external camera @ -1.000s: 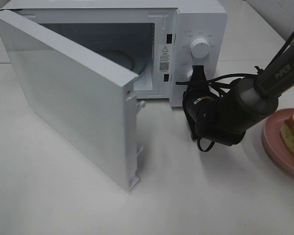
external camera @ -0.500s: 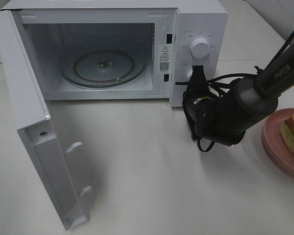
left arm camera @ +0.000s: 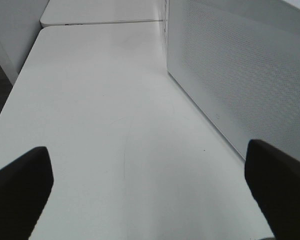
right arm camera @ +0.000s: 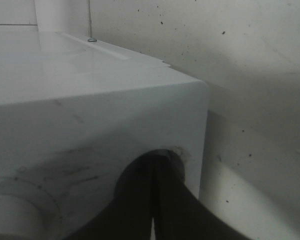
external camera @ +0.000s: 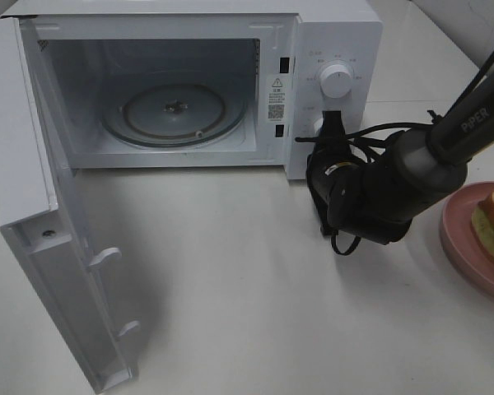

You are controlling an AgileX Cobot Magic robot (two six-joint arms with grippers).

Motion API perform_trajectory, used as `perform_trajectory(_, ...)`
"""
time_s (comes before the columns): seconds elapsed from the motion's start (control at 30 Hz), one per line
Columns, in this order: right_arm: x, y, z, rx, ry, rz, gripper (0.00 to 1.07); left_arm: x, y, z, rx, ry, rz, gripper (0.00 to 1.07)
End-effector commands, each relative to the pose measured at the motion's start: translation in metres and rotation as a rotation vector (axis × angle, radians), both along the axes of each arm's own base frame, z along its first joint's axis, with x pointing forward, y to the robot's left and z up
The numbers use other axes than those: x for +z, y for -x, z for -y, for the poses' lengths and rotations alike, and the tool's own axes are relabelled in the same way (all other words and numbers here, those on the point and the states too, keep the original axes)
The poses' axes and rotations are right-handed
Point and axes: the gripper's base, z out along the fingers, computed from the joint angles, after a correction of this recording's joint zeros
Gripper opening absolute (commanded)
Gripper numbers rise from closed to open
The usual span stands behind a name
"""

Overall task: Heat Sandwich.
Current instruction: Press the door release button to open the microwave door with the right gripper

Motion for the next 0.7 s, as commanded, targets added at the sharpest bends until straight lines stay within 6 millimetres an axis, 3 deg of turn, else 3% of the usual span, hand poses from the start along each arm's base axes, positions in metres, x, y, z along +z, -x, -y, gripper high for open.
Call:
perform_trajectory(0.03, 0.054, -0.034, 0.012, -0.046, 0.006, 0.387, 0.01, -0.001, 0.004, 0.000, -0.001, 0.002, 0.024, 1.06)
perform_trajectory(0.7, 0.024, 0.028, 0.008, 0.099, 0.020, 0.012, 0.01, -0.001, 0.004, 0.000, -0.001, 0.002, 0.024, 1.06)
